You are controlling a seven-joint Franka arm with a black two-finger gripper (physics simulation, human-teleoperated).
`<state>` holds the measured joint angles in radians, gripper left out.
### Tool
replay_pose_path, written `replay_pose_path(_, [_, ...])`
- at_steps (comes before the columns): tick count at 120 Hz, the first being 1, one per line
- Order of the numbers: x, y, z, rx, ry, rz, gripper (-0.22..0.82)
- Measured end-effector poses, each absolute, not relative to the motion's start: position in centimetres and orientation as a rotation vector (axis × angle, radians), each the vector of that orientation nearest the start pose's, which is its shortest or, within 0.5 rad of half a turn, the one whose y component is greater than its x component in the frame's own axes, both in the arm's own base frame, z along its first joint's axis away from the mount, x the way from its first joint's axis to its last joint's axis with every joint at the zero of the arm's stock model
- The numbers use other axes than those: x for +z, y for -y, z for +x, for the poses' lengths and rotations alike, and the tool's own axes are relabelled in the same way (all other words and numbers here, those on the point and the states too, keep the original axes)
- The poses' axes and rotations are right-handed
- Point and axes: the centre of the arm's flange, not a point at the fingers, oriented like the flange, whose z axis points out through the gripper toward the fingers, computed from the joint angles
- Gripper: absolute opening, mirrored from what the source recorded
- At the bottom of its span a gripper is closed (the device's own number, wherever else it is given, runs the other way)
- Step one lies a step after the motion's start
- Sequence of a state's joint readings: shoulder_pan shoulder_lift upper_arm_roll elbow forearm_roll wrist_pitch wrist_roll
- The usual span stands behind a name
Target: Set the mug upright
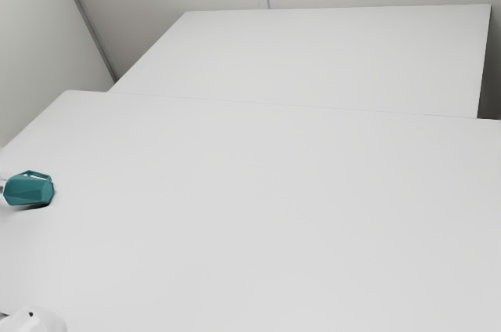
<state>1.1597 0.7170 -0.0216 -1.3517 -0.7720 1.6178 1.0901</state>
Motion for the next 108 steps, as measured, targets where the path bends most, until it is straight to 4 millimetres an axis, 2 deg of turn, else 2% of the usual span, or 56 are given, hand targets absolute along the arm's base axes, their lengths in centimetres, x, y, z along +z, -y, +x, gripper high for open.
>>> replay_pose_path(24, [29.2, -58.7, 37.1, 0.634, -0.247, 2.311, 0.58])
replay_pose_path(46, [28.2, -57.5, 37.8, 0.629, -0.207, 2.289, 0.58])
replay_pose_path(58, [27.7, -57.0, 38.0, 0.627, -0.191, 2.276, 0.53])
replay_pose_path(68, [27.7, -57.0, 37.9, 0.628, -0.184, 2.273, 0.42])
replay_pose_path(90, [27.8, -57.1, 37.6, 0.632, -0.171, 2.273, 0.07])
replay_pose_path(108, [27.9, -57.0, 37.7, 0.631, -0.157, 2.279, -0.04])
